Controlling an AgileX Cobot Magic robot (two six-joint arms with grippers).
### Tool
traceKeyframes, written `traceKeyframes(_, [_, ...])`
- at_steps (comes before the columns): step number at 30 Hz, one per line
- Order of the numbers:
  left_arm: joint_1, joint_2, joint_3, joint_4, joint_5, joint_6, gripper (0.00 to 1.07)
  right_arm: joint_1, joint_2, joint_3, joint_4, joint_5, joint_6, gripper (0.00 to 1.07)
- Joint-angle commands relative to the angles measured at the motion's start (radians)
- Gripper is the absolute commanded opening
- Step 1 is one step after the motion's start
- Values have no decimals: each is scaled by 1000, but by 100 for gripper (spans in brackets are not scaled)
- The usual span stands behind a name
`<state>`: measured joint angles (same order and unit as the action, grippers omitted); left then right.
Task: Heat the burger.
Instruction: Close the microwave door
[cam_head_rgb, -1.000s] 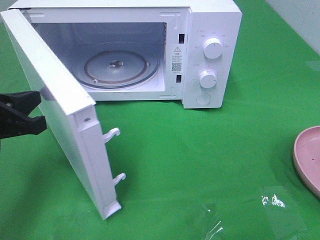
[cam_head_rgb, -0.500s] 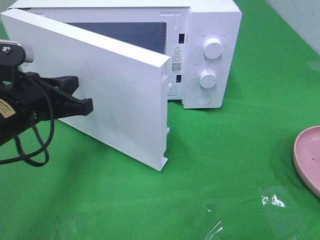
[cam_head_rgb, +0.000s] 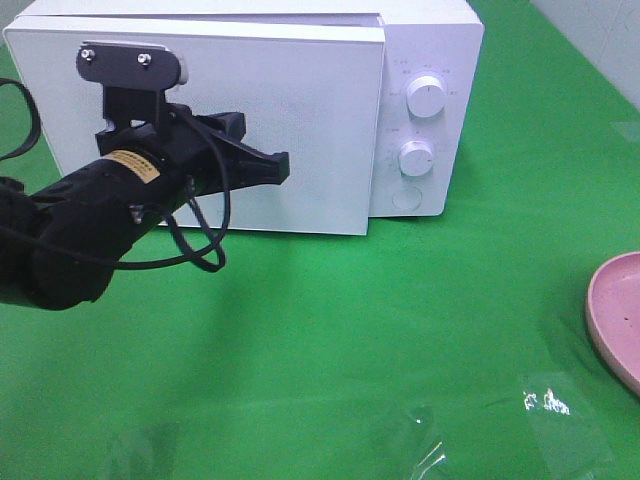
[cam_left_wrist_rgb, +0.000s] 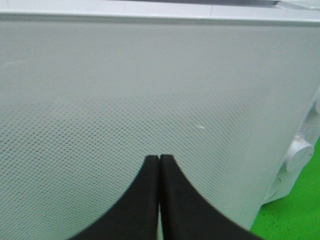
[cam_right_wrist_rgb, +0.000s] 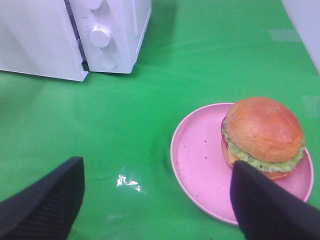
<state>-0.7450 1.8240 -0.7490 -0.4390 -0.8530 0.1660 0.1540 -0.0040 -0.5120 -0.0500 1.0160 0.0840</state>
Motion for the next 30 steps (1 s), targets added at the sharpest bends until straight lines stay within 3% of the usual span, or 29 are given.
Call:
traceKeyframes(1, [-13,26,-52,-16,-3,7,0,-6,-25,4,0,-14,4,76])
traceKeyframes(3, [-17,72,-127,-23,7,9,0,-6,-25,4,0,-14,4,76])
traceKeyframes(17, [-11,223,-342,-32,45,14,0,-6,-25,4,0,-14,4,76])
traceKeyframes(30, [78,236,-388,-44,106,12,0,-6,-25,4,0,-14,4,76])
